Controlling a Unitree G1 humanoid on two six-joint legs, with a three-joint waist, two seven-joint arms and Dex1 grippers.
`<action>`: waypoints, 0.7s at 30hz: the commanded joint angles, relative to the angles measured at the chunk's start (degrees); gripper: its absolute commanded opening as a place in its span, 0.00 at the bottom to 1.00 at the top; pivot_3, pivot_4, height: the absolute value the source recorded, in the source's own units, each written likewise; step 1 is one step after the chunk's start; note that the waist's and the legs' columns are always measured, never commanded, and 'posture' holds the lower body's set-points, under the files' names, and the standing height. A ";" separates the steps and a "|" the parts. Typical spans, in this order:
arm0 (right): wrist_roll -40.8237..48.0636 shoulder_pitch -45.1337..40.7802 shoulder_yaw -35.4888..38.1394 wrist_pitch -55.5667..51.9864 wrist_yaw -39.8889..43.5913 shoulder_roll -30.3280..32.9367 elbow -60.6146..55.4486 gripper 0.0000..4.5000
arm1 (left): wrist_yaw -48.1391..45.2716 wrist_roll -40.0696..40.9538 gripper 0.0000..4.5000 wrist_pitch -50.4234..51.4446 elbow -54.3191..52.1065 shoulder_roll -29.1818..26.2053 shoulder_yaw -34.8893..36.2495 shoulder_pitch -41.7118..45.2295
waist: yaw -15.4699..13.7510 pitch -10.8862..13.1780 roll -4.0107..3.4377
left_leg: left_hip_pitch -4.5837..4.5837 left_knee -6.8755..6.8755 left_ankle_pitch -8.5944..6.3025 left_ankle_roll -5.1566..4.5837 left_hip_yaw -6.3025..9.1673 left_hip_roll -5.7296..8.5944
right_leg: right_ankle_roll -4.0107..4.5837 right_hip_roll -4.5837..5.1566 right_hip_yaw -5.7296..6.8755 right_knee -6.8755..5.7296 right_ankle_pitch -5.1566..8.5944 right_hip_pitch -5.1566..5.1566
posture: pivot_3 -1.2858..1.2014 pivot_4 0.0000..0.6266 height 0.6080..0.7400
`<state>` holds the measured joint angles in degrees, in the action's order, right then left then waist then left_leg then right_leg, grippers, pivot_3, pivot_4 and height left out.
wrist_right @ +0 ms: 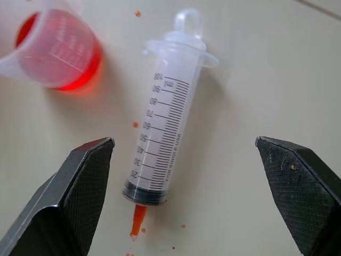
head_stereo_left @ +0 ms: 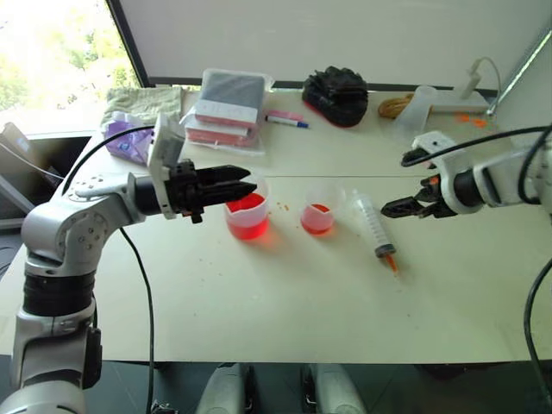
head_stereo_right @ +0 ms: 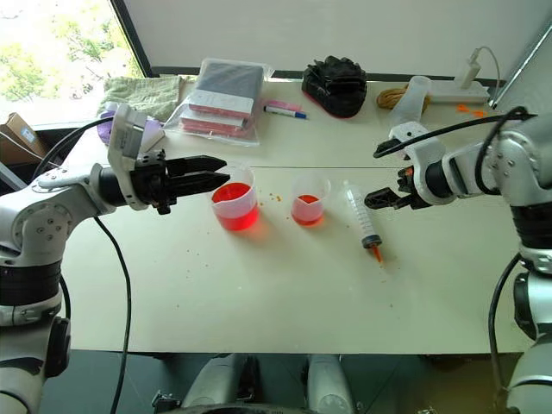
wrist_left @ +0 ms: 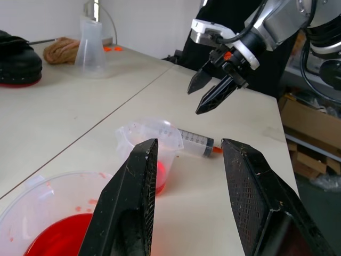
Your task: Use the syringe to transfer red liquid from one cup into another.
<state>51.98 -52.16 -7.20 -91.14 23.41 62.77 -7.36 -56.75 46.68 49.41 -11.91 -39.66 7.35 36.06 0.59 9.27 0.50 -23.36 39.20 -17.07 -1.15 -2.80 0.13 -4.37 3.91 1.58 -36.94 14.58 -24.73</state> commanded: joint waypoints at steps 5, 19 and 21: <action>6.10 19.12 28.22 16.88 14.56 1.45 -24.68 0.99 | -4.72 -1.22 0.43 -1.56 2.59 -5.86 0.97 1.40 | -0.13 0.01 0.01 | 0.02 0.01 -0.02 -0.03 0.00 0.00 | -0.02 -0.01 0.00 0.04 0.00 0.07 | 0.52 0.24 1.00; 11.65 28.39 34.17 19.01 19.11 6.67 -28.69 0.99 | -15.14 -8.25 0.43 -8.27 6.33 -12.55 -3.42 1.49 | -0.03 0.01 0.03 | 0.14 0.01 -0.02 -0.02 0.00 -0.02 | 0.01 0.10 0.00 0.07 0.01 0.17 | 0.52 0.24 1.00; 11.63 28.45 33.70 19.42 19.03 6.91 -28.55 0.99 | -16.19 -9.45 0.43 -9.66 6.70 -13.03 -3.80 1.34 | -0.02 0.01 0.03 | 0.14 0.01 -0.02 -0.02 0.00 -0.02 | 0.02 0.12 0.00 0.07 0.02 0.16 | 0.52 0.24 1.00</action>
<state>63.30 -23.36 25.72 -73.08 42.42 68.65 -35.75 -71.76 37.93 41.60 -4.93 -51.61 3.24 36.71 0.56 9.28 0.53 -23.22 39.21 -17.09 -1.17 -2.80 0.11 -4.35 4.03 1.58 -36.87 14.60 -24.57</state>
